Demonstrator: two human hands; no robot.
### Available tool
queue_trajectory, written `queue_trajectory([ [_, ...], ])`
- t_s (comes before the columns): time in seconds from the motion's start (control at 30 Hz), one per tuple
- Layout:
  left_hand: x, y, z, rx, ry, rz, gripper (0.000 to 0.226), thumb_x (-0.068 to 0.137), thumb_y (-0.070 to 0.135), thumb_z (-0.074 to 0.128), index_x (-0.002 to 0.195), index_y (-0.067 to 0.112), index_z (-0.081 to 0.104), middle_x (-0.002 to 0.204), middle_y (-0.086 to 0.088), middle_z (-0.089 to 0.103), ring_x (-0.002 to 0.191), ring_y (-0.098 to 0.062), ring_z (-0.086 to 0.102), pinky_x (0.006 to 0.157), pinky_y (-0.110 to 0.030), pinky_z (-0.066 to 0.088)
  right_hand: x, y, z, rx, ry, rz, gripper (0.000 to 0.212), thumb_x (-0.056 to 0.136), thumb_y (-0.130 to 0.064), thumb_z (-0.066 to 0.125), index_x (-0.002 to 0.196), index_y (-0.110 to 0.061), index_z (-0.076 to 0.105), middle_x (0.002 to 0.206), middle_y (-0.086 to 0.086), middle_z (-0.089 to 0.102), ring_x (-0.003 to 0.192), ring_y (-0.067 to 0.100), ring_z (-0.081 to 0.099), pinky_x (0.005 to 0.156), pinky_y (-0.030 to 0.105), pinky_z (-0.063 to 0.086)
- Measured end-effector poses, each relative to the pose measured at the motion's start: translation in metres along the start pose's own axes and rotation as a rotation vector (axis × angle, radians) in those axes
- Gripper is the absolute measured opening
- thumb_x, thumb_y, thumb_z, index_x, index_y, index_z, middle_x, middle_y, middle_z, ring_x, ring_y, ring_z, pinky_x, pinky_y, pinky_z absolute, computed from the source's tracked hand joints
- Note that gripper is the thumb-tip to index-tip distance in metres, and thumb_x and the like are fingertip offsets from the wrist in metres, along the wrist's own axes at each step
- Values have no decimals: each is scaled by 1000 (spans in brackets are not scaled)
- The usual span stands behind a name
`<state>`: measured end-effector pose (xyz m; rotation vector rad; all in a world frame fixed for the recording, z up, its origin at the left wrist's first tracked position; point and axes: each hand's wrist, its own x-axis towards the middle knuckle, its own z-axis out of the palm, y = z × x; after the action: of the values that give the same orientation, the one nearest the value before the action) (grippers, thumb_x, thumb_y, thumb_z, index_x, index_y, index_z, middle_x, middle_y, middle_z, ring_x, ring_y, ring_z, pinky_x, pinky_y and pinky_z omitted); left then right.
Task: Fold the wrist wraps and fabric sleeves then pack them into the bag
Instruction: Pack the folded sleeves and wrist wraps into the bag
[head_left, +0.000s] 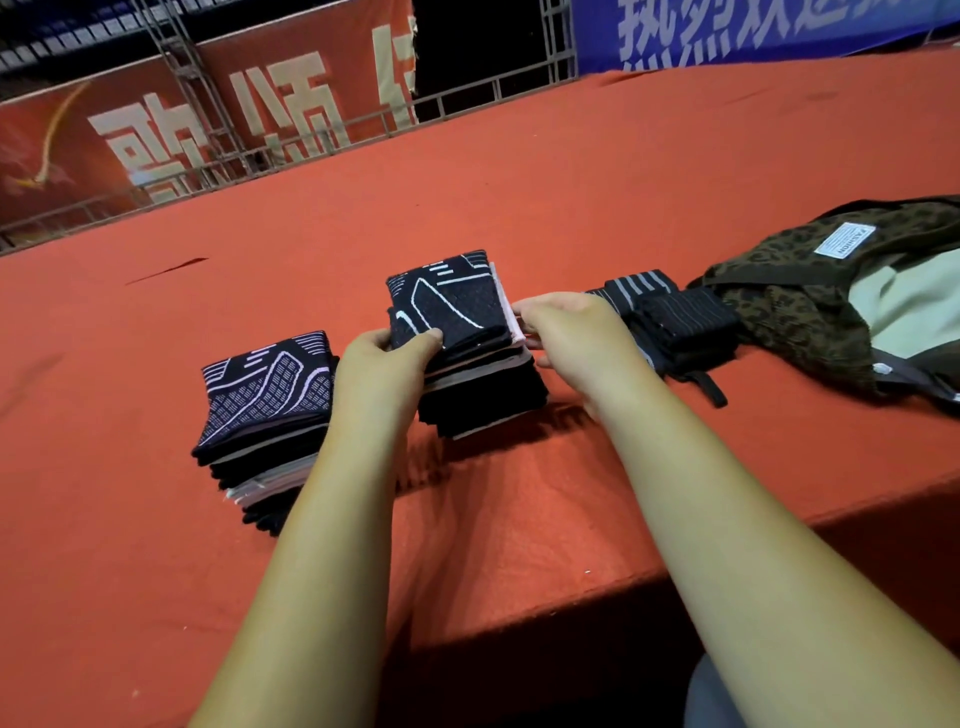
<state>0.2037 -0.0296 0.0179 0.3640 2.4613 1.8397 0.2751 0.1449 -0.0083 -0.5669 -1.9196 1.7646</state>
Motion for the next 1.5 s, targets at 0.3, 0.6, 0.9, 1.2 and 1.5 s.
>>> queue_trajectory([
  [0.3, 0, 0, 1, -195, -105, -38, 25, 80, 0, 77, 105, -2, 78, 98, -20, 81, 85, -32, 79, 75, -36, 60, 4, 11, 4, 145, -52, -10, 77, 67, -63, 90, 127, -19, 75, 113, -3, 82, 104, 16, 79, 102, 47, 61],
  [0.6, -11, 3, -3, -239, -158, 43, 61, 67, 7, 71, 127, 13, 61, 99, -4, 72, 80, -20, 68, 60, -33, 50, 3, 12, 0, 211, -127, -65, 62, 80, -32, 89, 135, -12, 71, 120, 2, 80, 108, 17, 79, 99, 38, 61],
  [0.9, -25, 21, 0, -341, -236, 91, 80, 61, -1, 68, 134, 26, 49, 120, -11, 69, 99, -29, 70, 66, -41, 57, -8, -4, -23, 365, -160, -123, 34, 91, -11, 79, 125, -10, 78, 120, 15, 79, 116, 36, 75, 109, 58, 55],
  [1.2, -41, 40, 54, -536, -440, 8, 87, 72, -13, 65, 141, 40, 55, 130, -10, 73, 110, -31, 74, 91, -60, 60, -28, -8, -79, 351, -152, 51, 28, 98, -41, 68, 100, -17, 82, 99, 7, 81, 85, 26, 76, 74, 35, 54],
  [1.5, -65, 66, 140, -409, -480, -112, 30, 98, 54, 72, 122, 37, 66, 123, 0, 79, 114, -25, 76, 92, -49, 63, -40, 11, -156, 449, 17, 167, 36, 100, -37, 71, 122, -9, 80, 119, 15, 80, 114, 34, 76, 116, 58, 49],
])
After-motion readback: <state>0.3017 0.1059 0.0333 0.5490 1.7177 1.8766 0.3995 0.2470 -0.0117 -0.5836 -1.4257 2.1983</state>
